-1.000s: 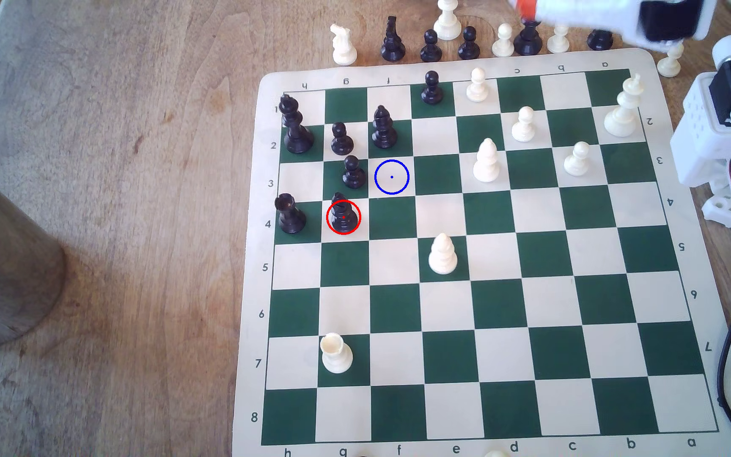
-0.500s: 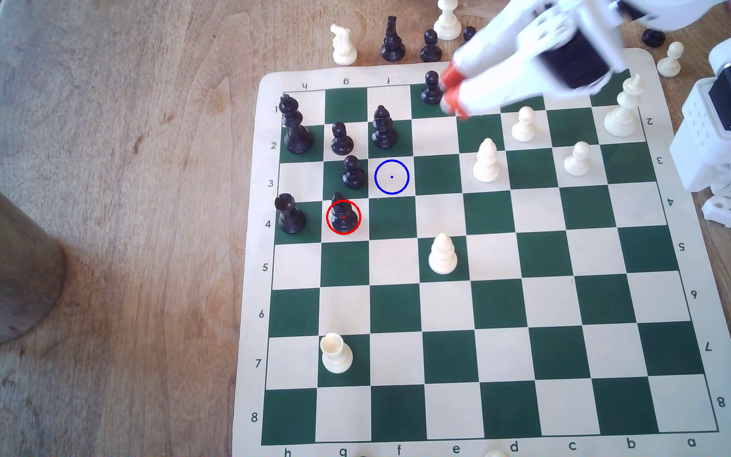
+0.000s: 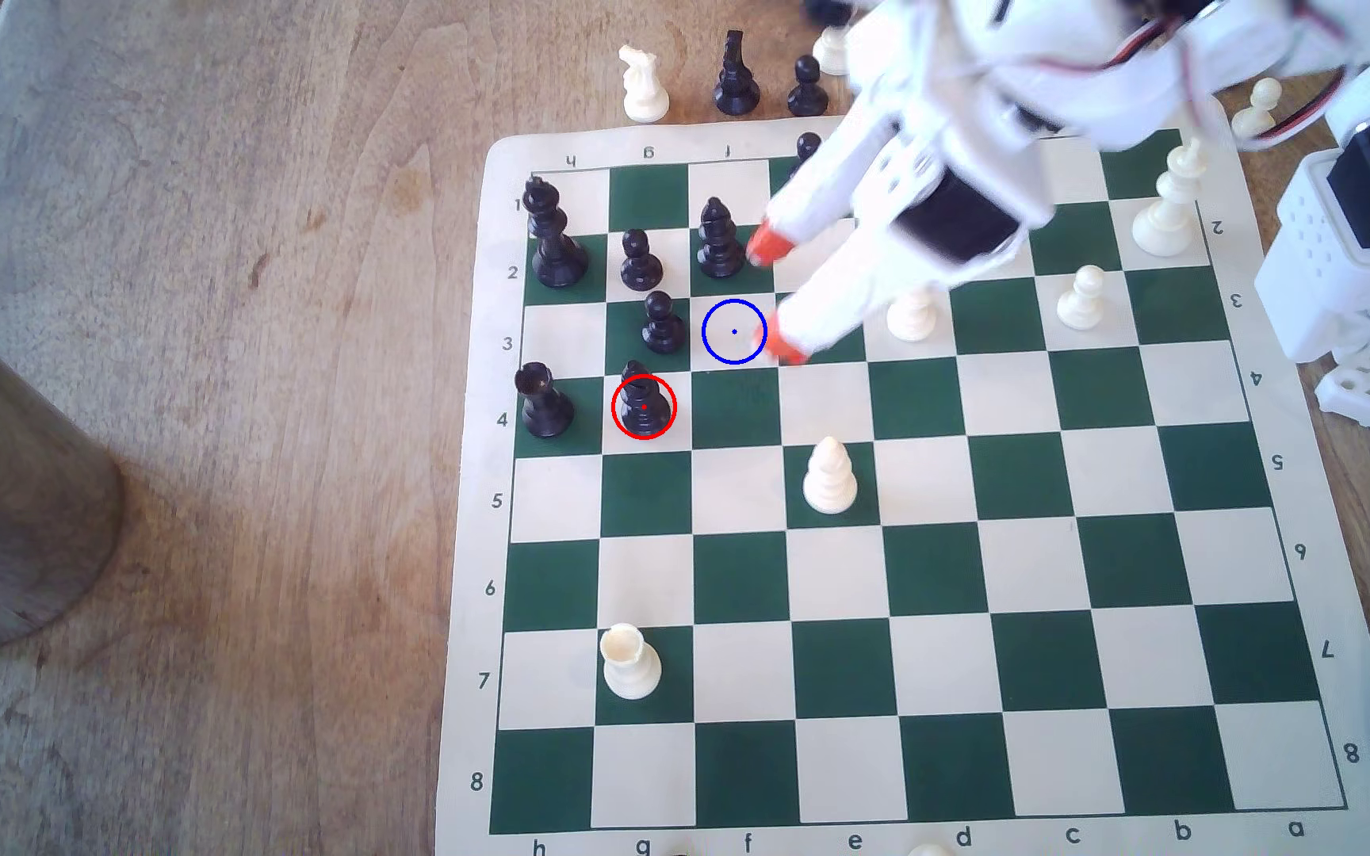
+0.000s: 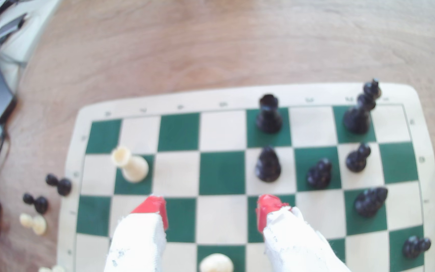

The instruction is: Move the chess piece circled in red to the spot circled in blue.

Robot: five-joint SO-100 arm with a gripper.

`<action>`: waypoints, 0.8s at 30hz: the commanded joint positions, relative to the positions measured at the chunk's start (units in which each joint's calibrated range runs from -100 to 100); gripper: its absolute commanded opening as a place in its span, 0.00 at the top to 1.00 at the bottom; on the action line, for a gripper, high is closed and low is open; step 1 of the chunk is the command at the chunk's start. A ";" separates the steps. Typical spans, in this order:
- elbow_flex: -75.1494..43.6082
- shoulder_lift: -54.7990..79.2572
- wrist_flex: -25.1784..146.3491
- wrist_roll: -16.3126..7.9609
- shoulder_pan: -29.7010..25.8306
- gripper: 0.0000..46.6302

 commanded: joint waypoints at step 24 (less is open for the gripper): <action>-11.79 25.99 -13.88 3.86 2.56 0.56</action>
